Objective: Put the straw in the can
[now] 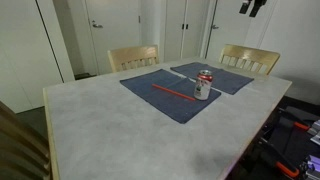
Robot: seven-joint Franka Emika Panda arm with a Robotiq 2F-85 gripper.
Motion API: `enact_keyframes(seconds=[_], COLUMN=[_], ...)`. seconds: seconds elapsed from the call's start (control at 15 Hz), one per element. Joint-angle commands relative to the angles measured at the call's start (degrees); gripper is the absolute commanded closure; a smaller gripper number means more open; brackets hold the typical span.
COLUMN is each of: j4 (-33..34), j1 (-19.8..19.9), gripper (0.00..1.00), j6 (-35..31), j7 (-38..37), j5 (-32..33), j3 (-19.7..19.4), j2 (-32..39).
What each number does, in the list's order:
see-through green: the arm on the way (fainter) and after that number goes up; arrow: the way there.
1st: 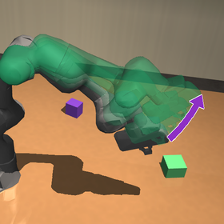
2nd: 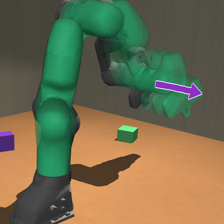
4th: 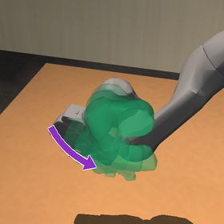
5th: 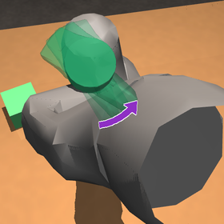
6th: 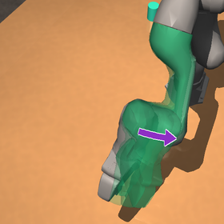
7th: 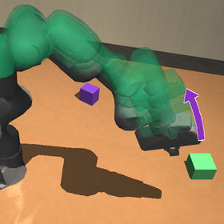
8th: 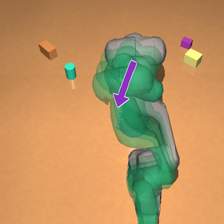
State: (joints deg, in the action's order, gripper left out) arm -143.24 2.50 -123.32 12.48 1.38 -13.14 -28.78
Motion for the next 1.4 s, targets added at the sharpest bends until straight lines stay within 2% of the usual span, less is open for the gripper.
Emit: enact_keyframes(seconds=[0.0,0.87,1.33], j4=[0.11,0.11,3.1], j1=[1.17,1.17,-1.18], gripper=[0.0,0.0,0.0], j6=[0.14,0.14,-0.42], j7=[0.53,0.51,1.15], j5=[-0.67,-0.67,-1.07], j3=[1.05,1.05,3.27], j2=[0.14,0.14,4.33])
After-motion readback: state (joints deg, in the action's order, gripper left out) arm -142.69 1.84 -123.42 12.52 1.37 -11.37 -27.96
